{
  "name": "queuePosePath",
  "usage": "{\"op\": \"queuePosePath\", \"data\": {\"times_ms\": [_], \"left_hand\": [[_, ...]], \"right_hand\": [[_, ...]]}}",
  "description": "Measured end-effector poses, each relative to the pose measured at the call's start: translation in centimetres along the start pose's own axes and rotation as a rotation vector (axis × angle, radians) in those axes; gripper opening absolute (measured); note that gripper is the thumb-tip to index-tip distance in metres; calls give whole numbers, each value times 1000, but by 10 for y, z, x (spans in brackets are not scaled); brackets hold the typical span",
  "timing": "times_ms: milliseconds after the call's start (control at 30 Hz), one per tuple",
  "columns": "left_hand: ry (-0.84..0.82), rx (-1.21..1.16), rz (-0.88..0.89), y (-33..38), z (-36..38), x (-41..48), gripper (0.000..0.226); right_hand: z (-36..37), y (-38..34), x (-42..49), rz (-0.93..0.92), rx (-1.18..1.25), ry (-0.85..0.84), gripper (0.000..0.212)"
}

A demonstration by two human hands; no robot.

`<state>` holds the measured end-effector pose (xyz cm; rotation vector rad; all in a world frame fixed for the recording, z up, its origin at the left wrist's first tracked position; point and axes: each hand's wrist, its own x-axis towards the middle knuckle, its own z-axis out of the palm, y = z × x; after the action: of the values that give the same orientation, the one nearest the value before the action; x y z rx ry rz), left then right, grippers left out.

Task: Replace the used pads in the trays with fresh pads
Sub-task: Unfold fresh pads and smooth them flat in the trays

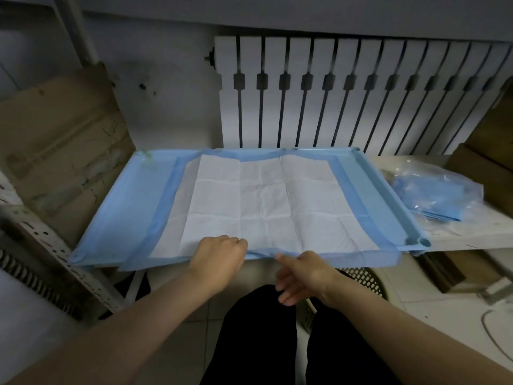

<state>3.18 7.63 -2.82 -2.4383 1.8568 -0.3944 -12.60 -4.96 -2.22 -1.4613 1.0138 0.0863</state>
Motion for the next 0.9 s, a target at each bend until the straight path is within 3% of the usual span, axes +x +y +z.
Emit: {"op": "queuePosePath", "data": {"times_ms": [100,167,300,400,567,700,900], "left_hand": [[53,-25,-12,11,-18,6,24],[-5,-27,1,24,-31,11,8],[-118,-185,0,43,-43,20,22],[-203,-441,-47,47,-49,28,25],[-206,-789,-267,26,-57,48,48],[-161,-802,-362,2,-48,67,29],[-87,-868,-454,-15,-25,104,18]], "right_hand": [[5,9,-2,105,275,-68,62],[10,10,-3,85,501,-70,59],[15,3,-4,-82,741,84,26],[5,-3,-1,-122,651,320,12],[-47,-21,-9,-233,557,525,14],[-99,-31,-15,-245,554,663,12],[-149,-21,-11,-184,444,796,16]]}}
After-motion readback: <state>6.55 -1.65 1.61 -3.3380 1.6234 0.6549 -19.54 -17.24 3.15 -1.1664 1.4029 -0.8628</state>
